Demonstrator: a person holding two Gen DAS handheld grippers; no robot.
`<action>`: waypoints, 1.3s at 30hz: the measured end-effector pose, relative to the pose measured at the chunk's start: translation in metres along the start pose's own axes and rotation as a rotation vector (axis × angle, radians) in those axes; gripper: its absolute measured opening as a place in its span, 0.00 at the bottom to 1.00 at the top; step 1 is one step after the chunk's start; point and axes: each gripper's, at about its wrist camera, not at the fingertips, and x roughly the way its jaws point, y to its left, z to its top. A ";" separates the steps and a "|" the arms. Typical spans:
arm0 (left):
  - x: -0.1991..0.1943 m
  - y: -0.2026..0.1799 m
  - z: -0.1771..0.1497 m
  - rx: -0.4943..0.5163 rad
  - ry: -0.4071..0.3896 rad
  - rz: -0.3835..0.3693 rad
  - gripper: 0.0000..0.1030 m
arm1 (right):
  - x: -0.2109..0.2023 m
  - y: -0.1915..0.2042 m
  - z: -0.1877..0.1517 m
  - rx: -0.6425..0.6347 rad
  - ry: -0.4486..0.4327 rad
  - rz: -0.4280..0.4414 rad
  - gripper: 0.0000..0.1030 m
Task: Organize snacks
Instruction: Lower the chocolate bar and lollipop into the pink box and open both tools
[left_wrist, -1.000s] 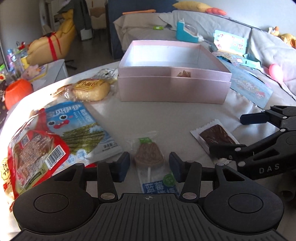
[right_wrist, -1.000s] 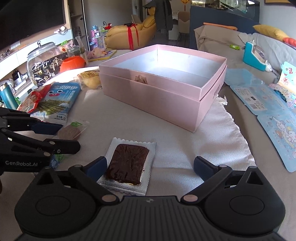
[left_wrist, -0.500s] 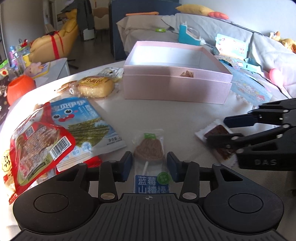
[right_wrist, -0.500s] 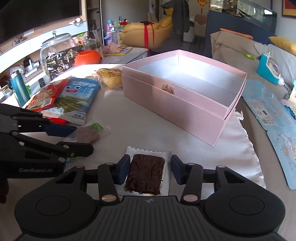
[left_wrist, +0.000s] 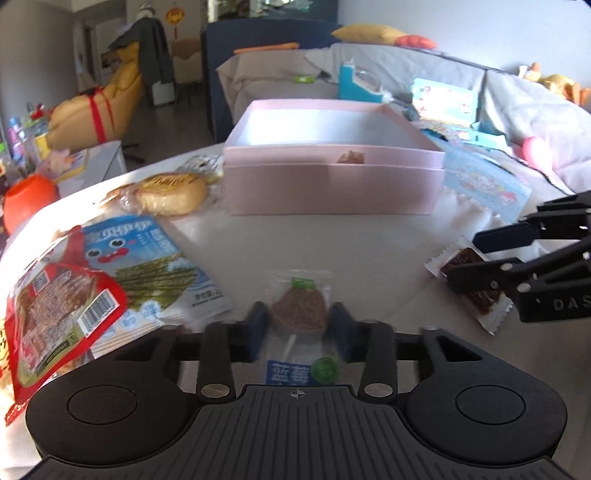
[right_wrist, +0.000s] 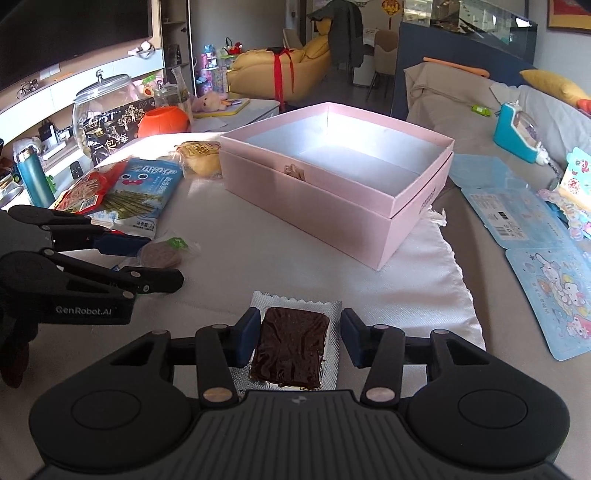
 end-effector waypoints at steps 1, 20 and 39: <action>-0.001 -0.001 0.000 0.002 -0.002 0.001 0.40 | -0.001 -0.001 0.000 0.001 -0.004 -0.003 0.46; 0.044 0.076 0.173 -0.231 -0.214 -0.146 0.42 | -0.002 -0.056 0.145 0.106 -0.265 -0.060 0.68; 0.058 0.072 0.100 -0.246 -0.001 -0.203 0.41 | 0.038 -0.077 0.085 0.140 -0.101 -0.157 0.68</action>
